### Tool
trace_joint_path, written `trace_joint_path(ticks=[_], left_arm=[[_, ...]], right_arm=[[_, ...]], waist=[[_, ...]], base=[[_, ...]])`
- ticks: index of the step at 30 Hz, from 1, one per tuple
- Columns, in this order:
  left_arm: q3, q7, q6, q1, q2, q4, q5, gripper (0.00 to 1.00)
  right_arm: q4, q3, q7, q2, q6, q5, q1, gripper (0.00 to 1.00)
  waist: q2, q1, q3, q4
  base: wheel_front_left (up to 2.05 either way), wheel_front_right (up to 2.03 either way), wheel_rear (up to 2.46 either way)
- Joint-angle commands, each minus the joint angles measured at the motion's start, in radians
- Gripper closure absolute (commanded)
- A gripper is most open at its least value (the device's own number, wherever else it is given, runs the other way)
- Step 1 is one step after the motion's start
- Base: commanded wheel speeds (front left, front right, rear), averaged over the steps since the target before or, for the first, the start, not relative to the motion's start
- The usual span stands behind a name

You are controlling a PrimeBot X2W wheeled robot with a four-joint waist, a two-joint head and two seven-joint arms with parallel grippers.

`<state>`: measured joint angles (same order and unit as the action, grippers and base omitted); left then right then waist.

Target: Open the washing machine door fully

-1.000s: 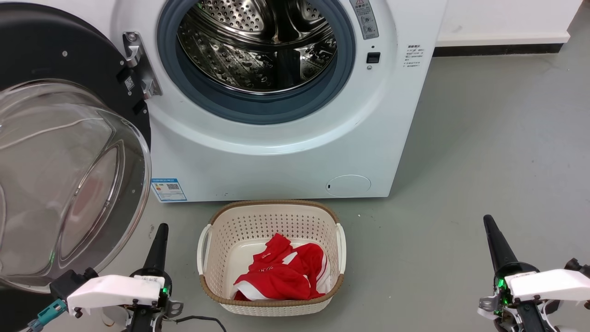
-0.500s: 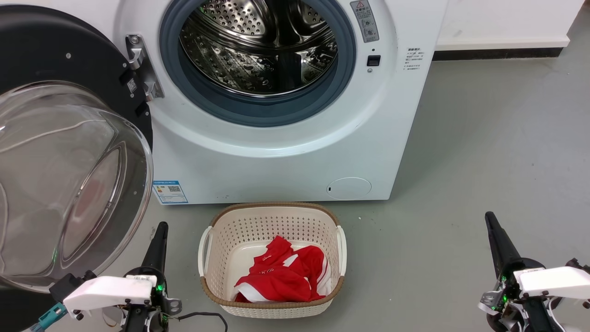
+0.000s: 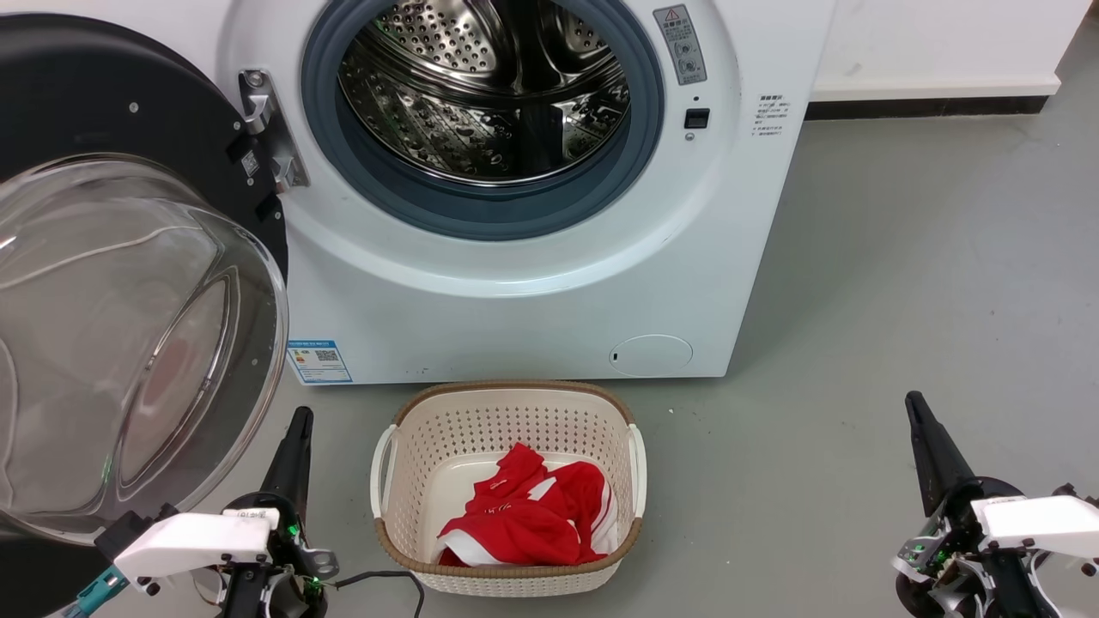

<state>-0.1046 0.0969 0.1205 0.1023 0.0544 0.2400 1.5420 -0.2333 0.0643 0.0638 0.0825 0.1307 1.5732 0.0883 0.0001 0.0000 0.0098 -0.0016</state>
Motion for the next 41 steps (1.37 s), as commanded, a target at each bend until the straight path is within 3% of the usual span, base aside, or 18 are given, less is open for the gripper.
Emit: trace_joint_path(ticks=[1, 10, 41], left_arm=[[-0.005, 0.006, 0.007, 0.006, -0.001, 0.002, 0.016, 1.00], [-0.013, 0.022, 0.014, 0.010, -0.006, 0.007, 0.075, 1.00], [-0.012, 0.020, 0.012, 0.010, -0.006, 0.006, 0.071, 1.00]], right_arm=[[-0.004, 0.004, 0.007, -0.002, 0.000, 0.019, 0.019, 1.00], [-0.012, 0.011, 0.021, -0.005, 0.000, 0.078, 0.023, 1.00], [-0.012, 0.023, 0.032, -0.013, 0.000, 0.060, 0.024, 1.00]], waist=[[-0.0001, 0.0000, -0.001, 0.000], [-0.0001, 0.0000, -0.007, 0.002], [-0.0001, 0.0000, -0.007, 0.002]], base=[[0.00, 0.00, 0.00], [0.00, 0.00, 0.00], [0.00, 0.00, 0.00]])
